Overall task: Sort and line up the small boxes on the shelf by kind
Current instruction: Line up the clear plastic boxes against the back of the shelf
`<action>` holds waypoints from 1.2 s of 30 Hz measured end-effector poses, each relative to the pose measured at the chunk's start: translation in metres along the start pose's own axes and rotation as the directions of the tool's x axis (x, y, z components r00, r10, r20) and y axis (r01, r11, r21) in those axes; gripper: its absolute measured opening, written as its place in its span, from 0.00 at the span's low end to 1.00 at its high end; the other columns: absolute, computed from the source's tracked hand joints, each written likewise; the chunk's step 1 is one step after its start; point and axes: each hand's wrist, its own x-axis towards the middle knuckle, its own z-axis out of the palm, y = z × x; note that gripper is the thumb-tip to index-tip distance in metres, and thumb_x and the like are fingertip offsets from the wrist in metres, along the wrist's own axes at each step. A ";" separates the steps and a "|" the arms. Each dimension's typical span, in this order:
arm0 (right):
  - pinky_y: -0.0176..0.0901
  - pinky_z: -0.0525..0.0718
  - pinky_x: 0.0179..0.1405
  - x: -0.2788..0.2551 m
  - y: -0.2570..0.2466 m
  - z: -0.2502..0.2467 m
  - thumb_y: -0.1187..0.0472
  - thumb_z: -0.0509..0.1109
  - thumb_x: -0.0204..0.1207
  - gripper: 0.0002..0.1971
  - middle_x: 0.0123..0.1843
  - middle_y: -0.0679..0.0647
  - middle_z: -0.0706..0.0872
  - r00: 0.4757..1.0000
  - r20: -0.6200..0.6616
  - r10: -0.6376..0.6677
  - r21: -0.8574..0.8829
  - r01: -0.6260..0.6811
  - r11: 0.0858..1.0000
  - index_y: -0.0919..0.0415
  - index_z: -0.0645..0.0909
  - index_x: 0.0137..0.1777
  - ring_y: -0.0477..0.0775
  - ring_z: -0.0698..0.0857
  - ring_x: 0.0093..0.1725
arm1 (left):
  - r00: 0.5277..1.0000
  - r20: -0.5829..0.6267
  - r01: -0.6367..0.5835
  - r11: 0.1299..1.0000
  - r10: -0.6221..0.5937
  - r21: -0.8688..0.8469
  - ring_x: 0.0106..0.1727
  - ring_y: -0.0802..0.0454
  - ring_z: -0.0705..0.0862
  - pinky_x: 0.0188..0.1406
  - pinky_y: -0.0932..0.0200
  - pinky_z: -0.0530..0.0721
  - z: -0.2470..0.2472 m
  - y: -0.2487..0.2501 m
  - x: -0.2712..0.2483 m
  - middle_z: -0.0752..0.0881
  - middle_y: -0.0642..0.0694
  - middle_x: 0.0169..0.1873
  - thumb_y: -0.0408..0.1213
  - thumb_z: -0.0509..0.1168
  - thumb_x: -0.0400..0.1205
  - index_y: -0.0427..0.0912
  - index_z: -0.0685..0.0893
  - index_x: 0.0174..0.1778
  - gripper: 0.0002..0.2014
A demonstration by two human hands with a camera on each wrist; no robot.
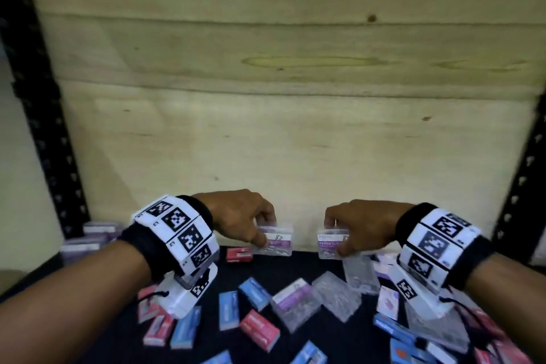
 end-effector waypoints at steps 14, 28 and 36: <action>0.45 0.80 0.54 0.075 -0.192 -0.018 0.50 0.74 0.77 0.21 0.63 0.52 0.84 0.931 -0.017 -0.365 -0.023 0.364 0.931 0.49 0.74 0.68 0.52 0.81 0.54 | 0.901 0.017 0.433 0.901 -0.433 -0.026 0.40 0.56 0.86 0.40 0.63 0.82 0.010 -0.146 -0.160 0.86 0.53 0.48 0.43 0.75 0.77 0.51 0.83 0.60 0.17; 0.45 0.77 0.55 0.131 -0.289 -0.008 0.56 0.74 0.78 0.23 0.66 0.56 0.82 0.854 -0.167 -0.492 -0.109 0.480 0.870 0.56 0.77 0.72 0.58 0.81 0.63 | 0.824 0.016 0.566 0.823 -0.566 -0.041 0.49 0.55 0.79 0.48 0.61 0.75 0.047 -0.229 -0.183 0.79 0.55 0.54 0.39 0.74 0.78 0.51 0.81 0.63 0.17; 0.50 0.85 0.54 0.151 -0.306 0.000 0.56 0.77 0.76 0.21 0.61 0.58 0.84 0.853 -0.156 -0.498 -0.158 0.476 0.865 0.61 0.80 0.66 0.59 0.85 0.57 | 0.837 0.006 0.546 0.836 -0.546 -0.051 0.53 0.55 0.78 0.54 0.60 0.76 0.060 -0.250 -0.172 0.81 0.51 0.62 0.40 0.73 0.79 0.50 0.80 0.66 0.19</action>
